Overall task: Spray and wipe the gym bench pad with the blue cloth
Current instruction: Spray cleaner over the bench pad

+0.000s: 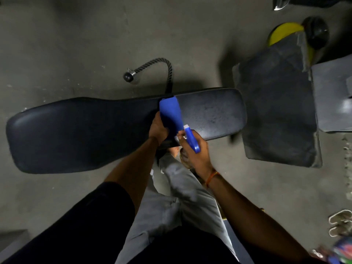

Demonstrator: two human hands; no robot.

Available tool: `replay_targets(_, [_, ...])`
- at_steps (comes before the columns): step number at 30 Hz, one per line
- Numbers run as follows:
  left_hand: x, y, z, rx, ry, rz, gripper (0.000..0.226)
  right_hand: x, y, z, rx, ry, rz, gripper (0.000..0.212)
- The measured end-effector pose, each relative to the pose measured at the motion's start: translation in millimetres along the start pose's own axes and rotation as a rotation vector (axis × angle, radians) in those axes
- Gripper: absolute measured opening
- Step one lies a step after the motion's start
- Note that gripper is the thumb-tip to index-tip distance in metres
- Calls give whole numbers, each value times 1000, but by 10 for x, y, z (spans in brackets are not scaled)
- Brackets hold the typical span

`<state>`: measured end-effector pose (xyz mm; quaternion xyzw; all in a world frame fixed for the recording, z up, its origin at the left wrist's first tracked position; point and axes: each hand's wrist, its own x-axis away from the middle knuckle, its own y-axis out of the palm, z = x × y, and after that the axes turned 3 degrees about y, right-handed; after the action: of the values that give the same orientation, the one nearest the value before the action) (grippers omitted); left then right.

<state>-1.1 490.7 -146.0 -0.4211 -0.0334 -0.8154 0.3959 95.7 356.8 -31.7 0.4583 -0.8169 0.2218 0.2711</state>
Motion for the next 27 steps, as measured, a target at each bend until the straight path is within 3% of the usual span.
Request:
replay_targets(2, [68,-72,-44,-274,-1,-10,91,-49,9,1,1,1,1,29])
replay_targets(5, [233,-171,-53,-539,64,-80,93,-77,7,-26,-2,37,-17,38])
replay_targets(9, [307,-282,-148,-774,51,-275,96,-94,21,-34,51,9,-35,26])
replay_targets(11, [338,-353,-178,-822,64,-276,92,-105,51,-21,93,-36,-28,11])
replay_targets(15, [411,-642,-396,-855,43,-164,70,-90,183,32,173,-69,-19,14])
replay_targets(18, [467,-970,-704,-866,39,-110,69,-62,327,124,243,-96,-15,19])
replay_targets(27, [634,-1993,-1428,-808,-94,86,117,-5,800,702,289,-11,94,36])
